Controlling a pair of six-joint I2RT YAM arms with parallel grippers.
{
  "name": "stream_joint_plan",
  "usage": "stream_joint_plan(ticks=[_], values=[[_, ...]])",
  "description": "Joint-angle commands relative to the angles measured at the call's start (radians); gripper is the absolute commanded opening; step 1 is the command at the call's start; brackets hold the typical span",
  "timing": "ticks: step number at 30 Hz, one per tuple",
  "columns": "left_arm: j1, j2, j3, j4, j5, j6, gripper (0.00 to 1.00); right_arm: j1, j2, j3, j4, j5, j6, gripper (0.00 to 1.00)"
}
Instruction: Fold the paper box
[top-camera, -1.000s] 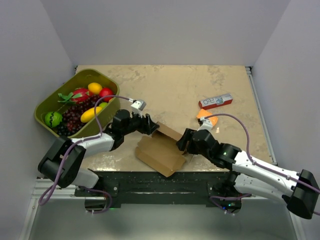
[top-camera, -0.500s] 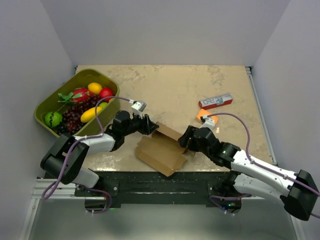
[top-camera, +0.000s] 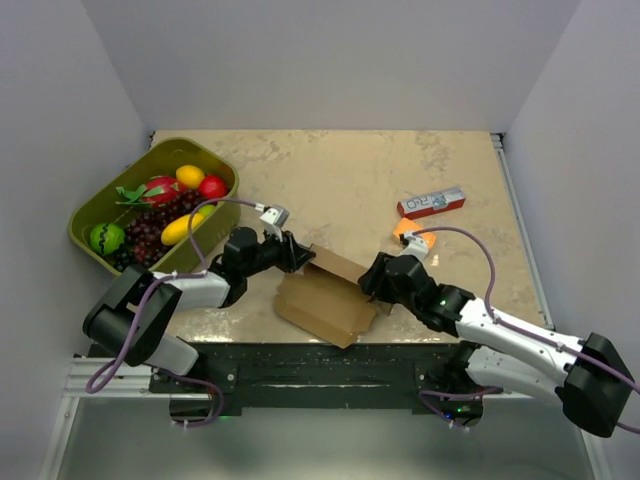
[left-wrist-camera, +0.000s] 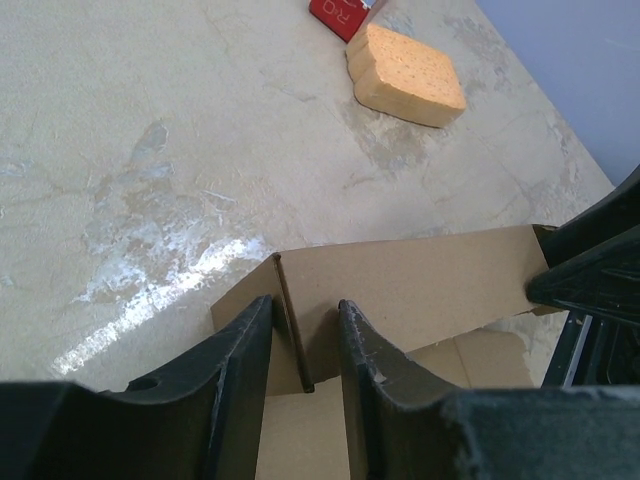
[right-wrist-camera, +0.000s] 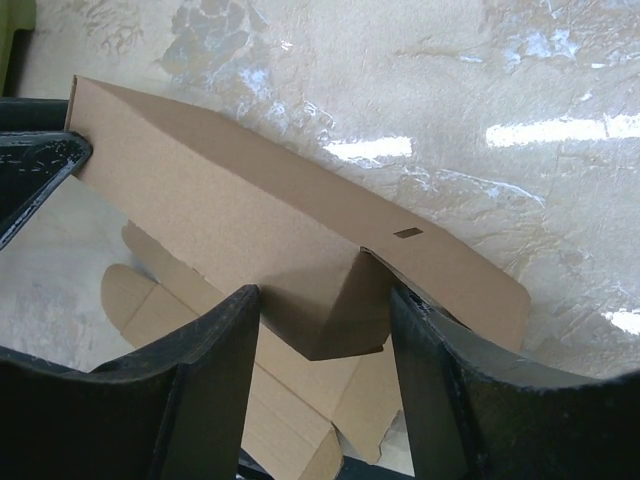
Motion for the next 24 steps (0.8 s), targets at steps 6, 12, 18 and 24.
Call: stream_joint_plan(ticks=[6,12,18,24], values=[[0.007,-0.087,-0.093,-0.031,-0.059,-0.051,0.35,-0.008,0.06,0.019,0.087,0.038,-0.102,0.53],[0.007,-0.173,-0.138,-0.057,-0.09,-0.075,0.36,-0.052,0.161,0.084,0.164,-0.01,-0.196,0.5],[0.009,-0.188,-0.153,-0.074,-0.105,-0.077,0.36,-0.094,0.248,0.14,0.228,-0.1,-0.225,0.5],[0.009,-0.193,-0.15,-0.091,-0.115,-0.066,0.36,-0.157,0.264,0.118,0.265,-0.215,-0.21,0.51]])
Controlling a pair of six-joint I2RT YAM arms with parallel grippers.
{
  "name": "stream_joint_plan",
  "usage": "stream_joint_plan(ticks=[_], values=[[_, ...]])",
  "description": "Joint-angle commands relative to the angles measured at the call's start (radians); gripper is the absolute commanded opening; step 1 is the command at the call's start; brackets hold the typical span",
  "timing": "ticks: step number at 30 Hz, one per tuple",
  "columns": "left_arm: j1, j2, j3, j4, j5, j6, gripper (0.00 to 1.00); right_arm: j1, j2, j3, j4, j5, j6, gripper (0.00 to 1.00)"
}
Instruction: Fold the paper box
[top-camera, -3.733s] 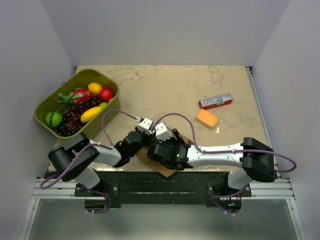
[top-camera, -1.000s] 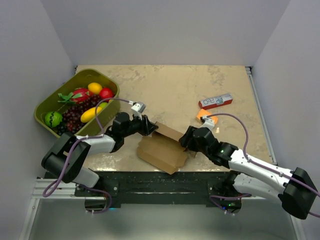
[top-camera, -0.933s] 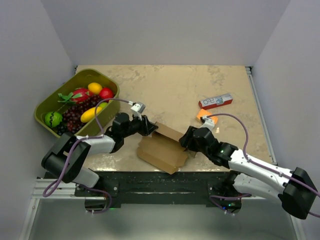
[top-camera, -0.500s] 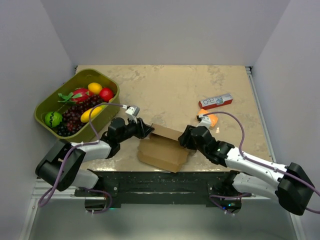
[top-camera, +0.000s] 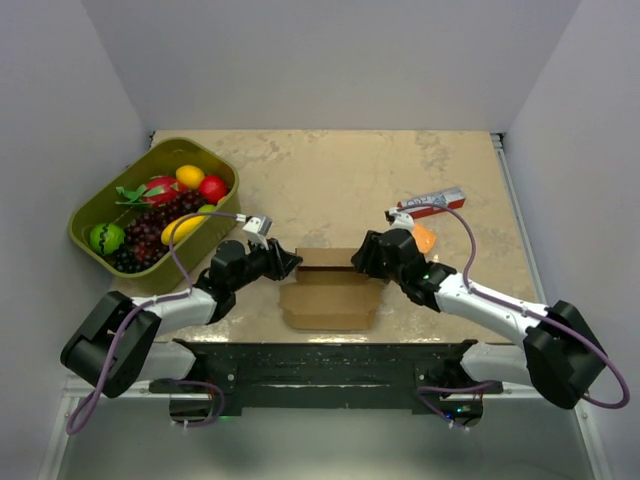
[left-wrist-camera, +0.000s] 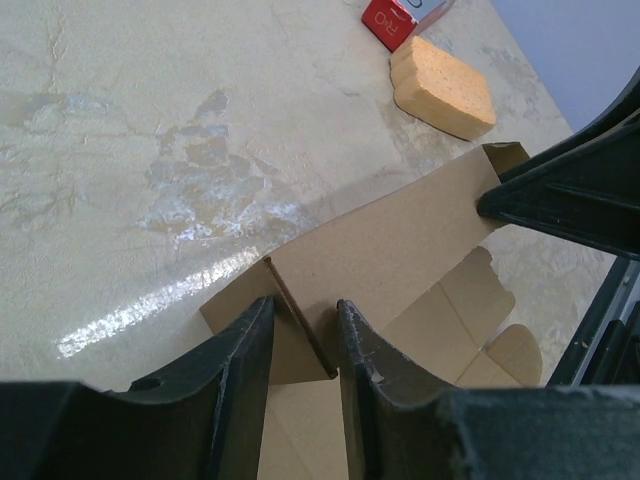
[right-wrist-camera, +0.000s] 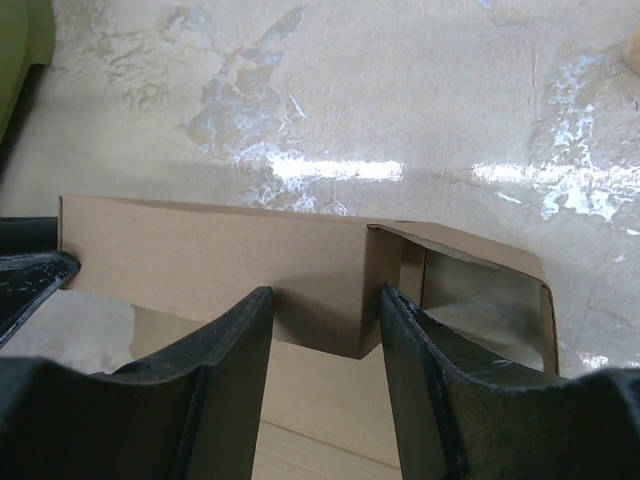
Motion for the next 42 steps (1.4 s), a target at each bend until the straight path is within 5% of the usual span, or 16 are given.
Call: stream_joint_plan(ticks=[1,19,35,37,42], values=[[0.001,-0.009,-0.013,-0.055,0.0,0.001,0.36,-0.048,-0.001,-0.015,0.086,-0.128,-0.005,0.51],[0.0,-0.004,0.01,-0.072,0.006,0.009,0.36,-0.159,0.005,-0.133,0.299,-0.357,0.141,0.47],[0.0,-0.011,0.005,-0.054,0.011,-0.017,0.36,-0.166,0.03,-0.216,0.462,-0.36,0.265,0.26],[0.0,-0.009,0.007,-0.057,0.003,-0.019,0.36,-0.168,0.012,-0.198,0.396,-0.32,0.215,0.28],[0.001,-0.009,0.022,-0.098,-0.023,-0.016,0.35,-0.166,-0.169,-0.173,0.22,-0.224,0.081,0.58]])
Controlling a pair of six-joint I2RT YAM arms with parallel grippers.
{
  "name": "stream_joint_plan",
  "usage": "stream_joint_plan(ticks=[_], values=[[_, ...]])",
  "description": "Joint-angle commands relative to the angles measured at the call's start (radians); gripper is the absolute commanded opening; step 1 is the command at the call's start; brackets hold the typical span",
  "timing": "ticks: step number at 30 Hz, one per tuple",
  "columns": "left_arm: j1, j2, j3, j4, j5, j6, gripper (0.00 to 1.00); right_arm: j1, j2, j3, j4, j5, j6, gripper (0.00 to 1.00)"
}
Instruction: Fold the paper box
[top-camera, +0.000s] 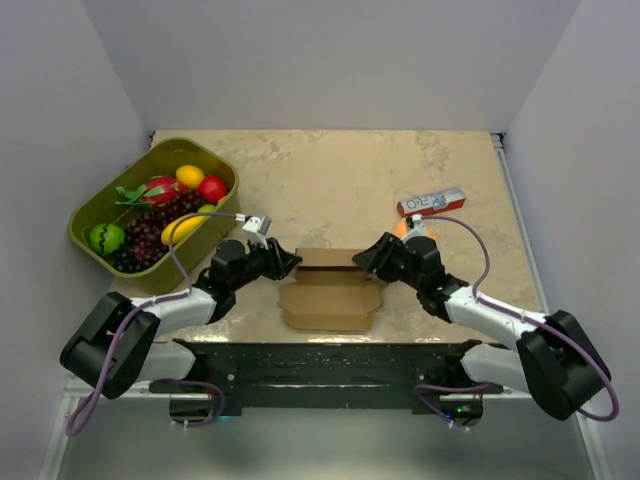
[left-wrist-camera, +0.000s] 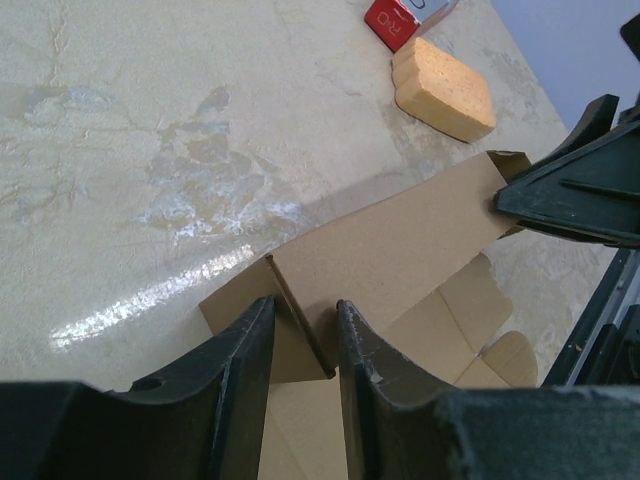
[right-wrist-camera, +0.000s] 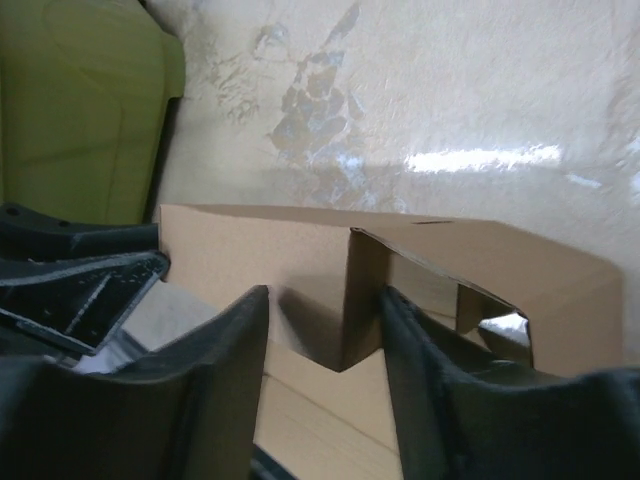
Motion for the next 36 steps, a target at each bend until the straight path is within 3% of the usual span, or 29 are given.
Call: stream_joint_plan(ticks=[1,4,7,13,17,22,26,30,34,36], values=[[-0.004,-0.002,0.024,-0.089,-0.031,0.002,0.35,0.005,-0.17,0.041,-0.198,0.088,-0.149,0.61],[-0.002,-0.002,0.029,-0.102,-0.045,-0.001,0.35,0.011,-0.278,0.056,-0.3,0.111,-0.227,0.68],[-0.004,0.002,0.034,-0.1,-0.053,-0.004,0.35,0.04,-0.331,0.073,-0.378,0.101,-0.29,0.68],[-0.004,0.012,0.041,-0.108,-0.051,0.0,0.35,0.246,-0.291,0.159,-0.498,0.282,-0.353,0.45],[-0.004,0.016,0.043,-0.097,-0.051,-0.004,0.35,0.318,-0.131,0.24,-0.544,0.386,-0.356,0.41],[-0.004,0.018,0.047,-0.103,-0.048,0.0,0.35,0.318,-0.081,0.246,-0.572,0.486,-0.295,0.38],[-0.004,0.018,0.055,-0.129,-0.048,0.022,0.35,0.316,-0.188,0.254,-0.607,0.537,-0.318,0.43],[-0.004,0.016,0.067,-0.151,-0.05,0.042,0.35,0.239,-0.266,0.333,-0.735,0.575,-0.356,0.65],[-0.004,0.015,0.072,-0.163,-0.053,0.05,0.35,0.154,-0.286,0.349,-0.796,0.529,-0.391,0.67],[-0.004,0.016,0.072,-0.158,-0.054,0.048,0.35,0.154,-0.3,0.347,-0.822,0.494,-0.394,0.59]])
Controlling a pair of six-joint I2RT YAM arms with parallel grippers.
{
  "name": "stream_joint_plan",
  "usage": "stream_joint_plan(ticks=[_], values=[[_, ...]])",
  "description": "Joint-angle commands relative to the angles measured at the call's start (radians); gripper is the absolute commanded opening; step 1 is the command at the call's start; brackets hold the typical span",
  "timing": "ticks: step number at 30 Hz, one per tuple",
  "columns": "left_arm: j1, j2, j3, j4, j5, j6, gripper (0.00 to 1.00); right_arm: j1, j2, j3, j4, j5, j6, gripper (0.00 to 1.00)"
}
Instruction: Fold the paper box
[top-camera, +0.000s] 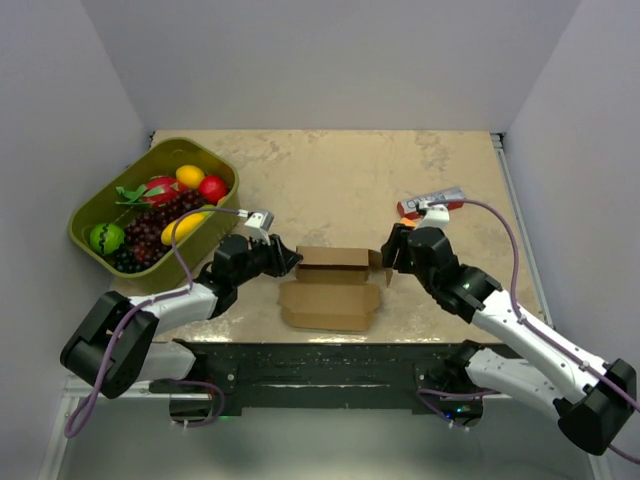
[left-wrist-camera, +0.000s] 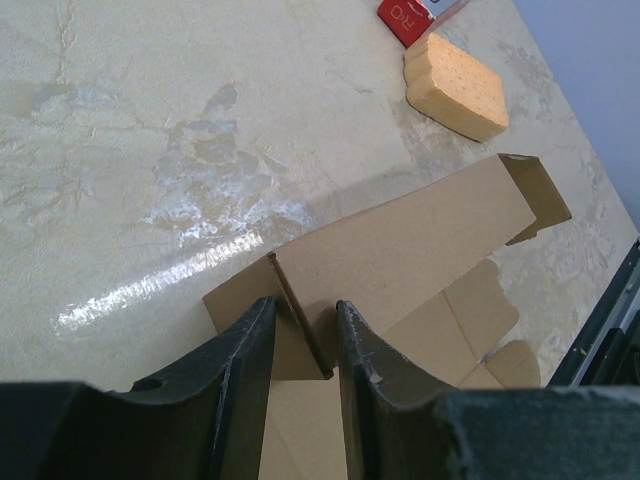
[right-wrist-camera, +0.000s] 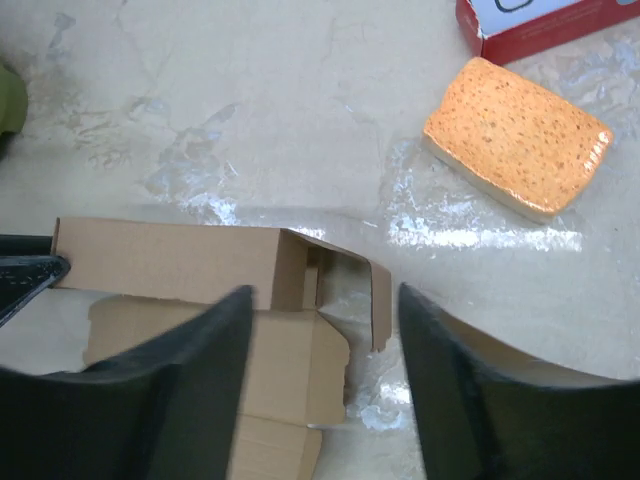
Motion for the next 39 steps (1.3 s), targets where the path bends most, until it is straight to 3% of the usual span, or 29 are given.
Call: stream_joint_plan(ticks=[1,9,13,18,24,30,34,39], values=[[-0.001,0.015,0.017,-0.059,-0.034,0.041,0.35,-0.011,-0.038,0.016,-0.106,-0.036,-0.023,0.56],[-0.003,0.021,0.021,-0.066,-0.039,0.047,0.35,0.008,-0.141,-0.164,-0.109,-0.212,0.075,0.36],[-0.003,0.024,0.023,-0.071,-0.039,0.05,0.35,0.043,-0.147,-0.243,-0.064,-0.292,0.143,0.32],[-0.003,0.024,0.031,-0.071,-0.039,0.048,0.35,0.065,-0.075,-0.255,-0.075,-0.203,0.19,0.27],[-0.003,0.026,0.037,-0.083,-0.04,0.058,0.35,0.098,-0.074,-0.255,0.031,-0.252,0.206,0.26],[-0.003,0.027,0.038,-0.079,-0.039,0.055,0.35,0.167,0.047,-0.231,0.095,-0.212,0.21,0.22],[-0.003,0.024,0.04,-0.082,-0.039,0.055,0.35,0.169,0.136,-0.229,0.103,-0.115,0.242,0.13],[-0.003,0.023,0.04,-0.08,-0.034,0.061,0.35,0.169,0.169,-0.24,0.092,-0.033,0.29,0.12]])
